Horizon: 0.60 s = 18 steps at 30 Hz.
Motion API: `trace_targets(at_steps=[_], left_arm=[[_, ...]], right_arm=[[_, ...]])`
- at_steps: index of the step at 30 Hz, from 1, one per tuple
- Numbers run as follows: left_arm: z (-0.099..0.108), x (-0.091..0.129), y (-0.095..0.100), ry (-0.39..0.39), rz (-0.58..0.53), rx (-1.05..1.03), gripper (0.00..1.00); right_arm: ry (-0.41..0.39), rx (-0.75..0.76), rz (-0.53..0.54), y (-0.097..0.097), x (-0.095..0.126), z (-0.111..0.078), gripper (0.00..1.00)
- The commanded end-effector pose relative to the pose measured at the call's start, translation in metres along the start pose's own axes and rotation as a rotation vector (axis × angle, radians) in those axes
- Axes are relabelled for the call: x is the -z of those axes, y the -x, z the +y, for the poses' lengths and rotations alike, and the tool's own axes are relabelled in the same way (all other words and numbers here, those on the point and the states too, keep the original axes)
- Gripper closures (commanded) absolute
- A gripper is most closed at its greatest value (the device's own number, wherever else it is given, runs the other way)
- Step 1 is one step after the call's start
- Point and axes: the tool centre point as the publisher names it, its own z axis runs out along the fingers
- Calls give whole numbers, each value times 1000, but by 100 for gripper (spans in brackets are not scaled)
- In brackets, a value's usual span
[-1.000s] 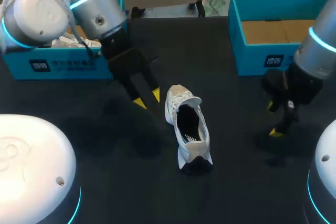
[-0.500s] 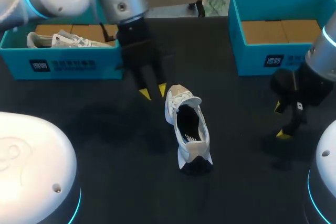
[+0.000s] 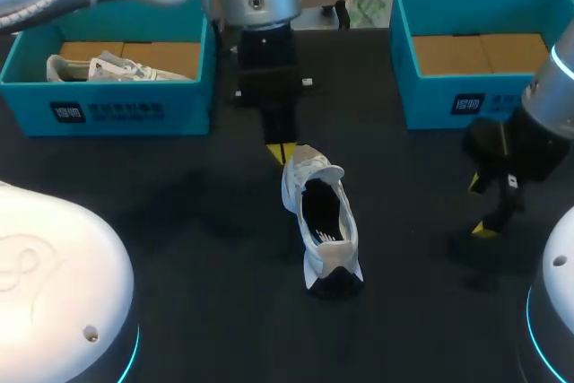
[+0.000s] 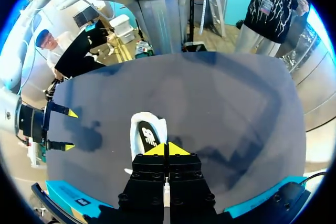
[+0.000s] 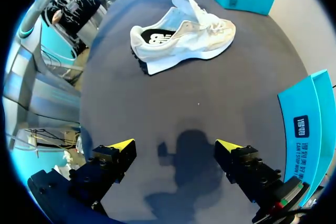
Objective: Take the shoe out of the shoebox, open the shoe tongue, remove and reinsert the insole, then place the shoe into the shoebox
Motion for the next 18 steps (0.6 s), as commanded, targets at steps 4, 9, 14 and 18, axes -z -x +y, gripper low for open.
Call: trace_targets(at_steps=[4,9,14,18], left_arm=[[1,-3,9,-28,55,-39,100],[10,-21,34,-26,109,-123,100],[14,-29,40,-40,182,-131,100],[14,-29,40,-40,182,-131,100]], right_arm=[[-1,0,-3,-1,0,0,0],[-1,0,-3,-1,0,0,0],[-1,0,-3,-1,0,0,0],[-1,0,-3,-1,0,0,0]])
